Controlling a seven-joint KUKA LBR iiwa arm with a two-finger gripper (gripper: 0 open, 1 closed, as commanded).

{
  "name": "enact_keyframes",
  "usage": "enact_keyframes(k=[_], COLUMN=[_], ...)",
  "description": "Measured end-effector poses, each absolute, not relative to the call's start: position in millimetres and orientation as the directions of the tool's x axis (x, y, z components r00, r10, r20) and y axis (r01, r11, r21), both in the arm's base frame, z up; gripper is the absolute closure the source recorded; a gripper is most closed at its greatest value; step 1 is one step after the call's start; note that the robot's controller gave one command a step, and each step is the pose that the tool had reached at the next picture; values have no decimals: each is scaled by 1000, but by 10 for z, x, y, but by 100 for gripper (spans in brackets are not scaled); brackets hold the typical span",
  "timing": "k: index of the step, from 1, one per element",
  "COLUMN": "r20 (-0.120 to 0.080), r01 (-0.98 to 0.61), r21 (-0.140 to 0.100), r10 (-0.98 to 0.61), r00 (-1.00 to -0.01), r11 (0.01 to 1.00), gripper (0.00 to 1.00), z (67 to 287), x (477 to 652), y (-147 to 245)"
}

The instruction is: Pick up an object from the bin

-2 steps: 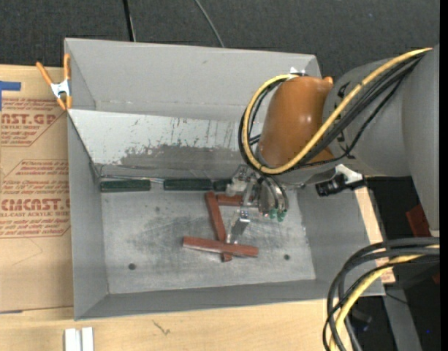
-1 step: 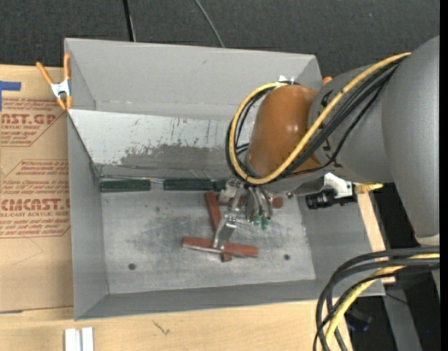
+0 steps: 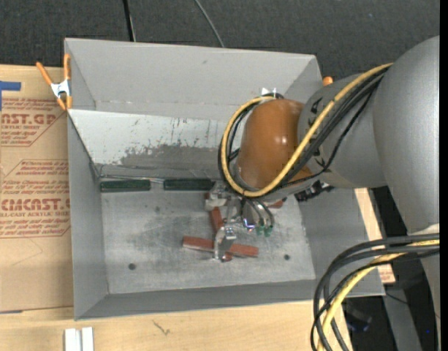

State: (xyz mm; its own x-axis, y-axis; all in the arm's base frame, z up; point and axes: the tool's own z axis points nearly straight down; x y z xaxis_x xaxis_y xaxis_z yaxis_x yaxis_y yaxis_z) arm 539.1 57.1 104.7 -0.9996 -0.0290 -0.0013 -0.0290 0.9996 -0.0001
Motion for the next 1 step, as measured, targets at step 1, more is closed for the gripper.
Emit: enact_keyframes(k=[1], r20=[-8], r01=[311], r21=[6], r10=[311], r00=[-950], r11=[950], gripper=[100], z=[760], x=[5240], y=[670])
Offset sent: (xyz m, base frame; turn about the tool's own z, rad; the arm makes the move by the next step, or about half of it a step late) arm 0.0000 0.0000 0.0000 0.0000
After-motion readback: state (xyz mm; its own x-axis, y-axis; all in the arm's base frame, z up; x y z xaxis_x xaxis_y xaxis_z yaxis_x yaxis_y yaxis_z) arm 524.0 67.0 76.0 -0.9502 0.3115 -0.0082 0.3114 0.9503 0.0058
